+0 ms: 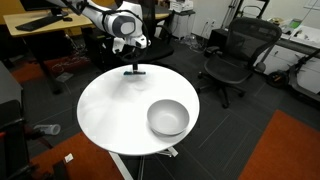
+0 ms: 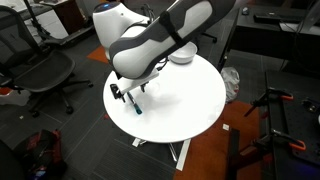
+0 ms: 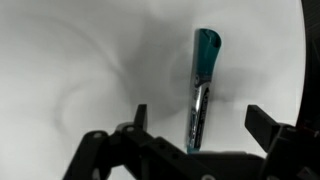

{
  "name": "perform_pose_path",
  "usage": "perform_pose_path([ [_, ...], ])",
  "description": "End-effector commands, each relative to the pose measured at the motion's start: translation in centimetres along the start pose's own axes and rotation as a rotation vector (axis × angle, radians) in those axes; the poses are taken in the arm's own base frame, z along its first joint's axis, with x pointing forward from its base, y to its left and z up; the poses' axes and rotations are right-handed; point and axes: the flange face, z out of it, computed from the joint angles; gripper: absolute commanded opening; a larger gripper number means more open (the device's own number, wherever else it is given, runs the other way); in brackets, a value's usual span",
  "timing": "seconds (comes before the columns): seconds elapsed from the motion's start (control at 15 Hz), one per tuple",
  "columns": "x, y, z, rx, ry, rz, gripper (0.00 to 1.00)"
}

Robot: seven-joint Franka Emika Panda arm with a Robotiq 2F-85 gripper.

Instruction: Put the marker in the bowl

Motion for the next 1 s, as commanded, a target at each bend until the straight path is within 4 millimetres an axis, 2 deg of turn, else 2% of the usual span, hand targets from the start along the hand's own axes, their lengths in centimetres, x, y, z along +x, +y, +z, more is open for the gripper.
perform_pose_path([
  [0.0, 0.4, -0.5, 0.7, -0.026, -0.026, -0.021, 1.00],
  [0.33, -0.1, -1.2, 2.2, -0.044, -0.047, -0.028, 1.00],
  [0.4, -0.3, -1.5, 2.3, -0.047, -0.049, -0.031, 0.93],
  [0.47, -0.4, -1.7, 2.6, -0.049, -0.051, -0.034, 0.74],
  [0.93, -1.2, -3.4, 3.1, -0.045, -0.044, -0.049, 0.20],
])
